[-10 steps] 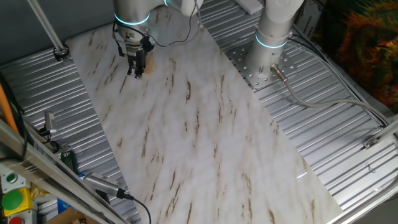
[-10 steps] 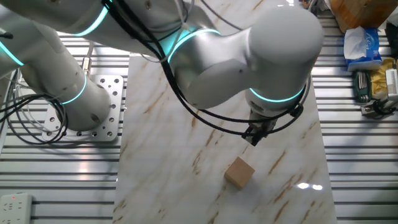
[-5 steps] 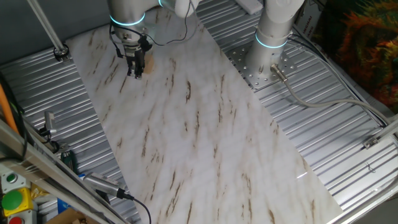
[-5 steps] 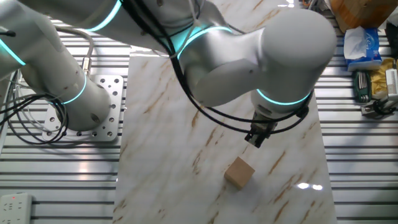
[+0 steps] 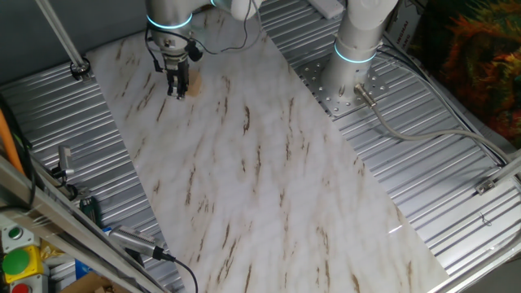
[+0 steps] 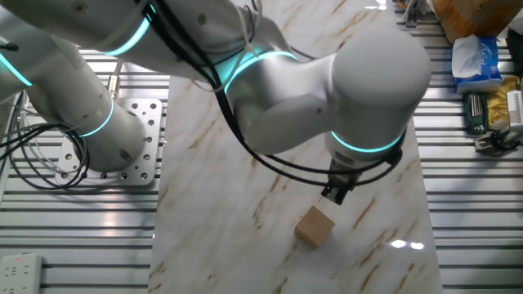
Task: Approach and touch the side of the small block
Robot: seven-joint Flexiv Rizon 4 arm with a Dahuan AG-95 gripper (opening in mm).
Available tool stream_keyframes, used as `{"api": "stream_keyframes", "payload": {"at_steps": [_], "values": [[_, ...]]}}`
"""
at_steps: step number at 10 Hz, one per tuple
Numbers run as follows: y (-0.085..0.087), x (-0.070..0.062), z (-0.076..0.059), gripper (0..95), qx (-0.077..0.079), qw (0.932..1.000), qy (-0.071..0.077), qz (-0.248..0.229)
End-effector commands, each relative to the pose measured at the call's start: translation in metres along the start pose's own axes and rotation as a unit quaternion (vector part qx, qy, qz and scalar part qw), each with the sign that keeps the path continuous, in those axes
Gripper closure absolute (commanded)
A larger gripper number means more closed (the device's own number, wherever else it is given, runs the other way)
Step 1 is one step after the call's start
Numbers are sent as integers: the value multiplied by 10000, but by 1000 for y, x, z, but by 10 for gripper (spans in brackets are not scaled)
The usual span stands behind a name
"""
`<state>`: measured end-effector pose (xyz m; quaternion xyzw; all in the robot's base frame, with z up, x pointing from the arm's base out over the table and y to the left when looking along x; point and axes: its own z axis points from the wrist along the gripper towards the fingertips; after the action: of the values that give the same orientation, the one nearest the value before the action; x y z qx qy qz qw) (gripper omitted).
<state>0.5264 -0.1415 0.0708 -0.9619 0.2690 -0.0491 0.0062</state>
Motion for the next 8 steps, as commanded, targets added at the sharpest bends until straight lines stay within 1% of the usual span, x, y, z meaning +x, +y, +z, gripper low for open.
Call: {"api": "stream_keyframes", "payload": {"at_steps": [1, 3, 5, 7, 8], "values": [[4, 0, 0, 950, 103, 9998, -63, -172], [12, -3, 7, 950, 183, 9993, -100, -320], [23, -8, 16, 950, 195, 9991, -85, -375], [24, -10, 17, 950, 195, 9988, -108, -441], [24, -11, 17, 950, 204, 9988, -96, -445]]}}
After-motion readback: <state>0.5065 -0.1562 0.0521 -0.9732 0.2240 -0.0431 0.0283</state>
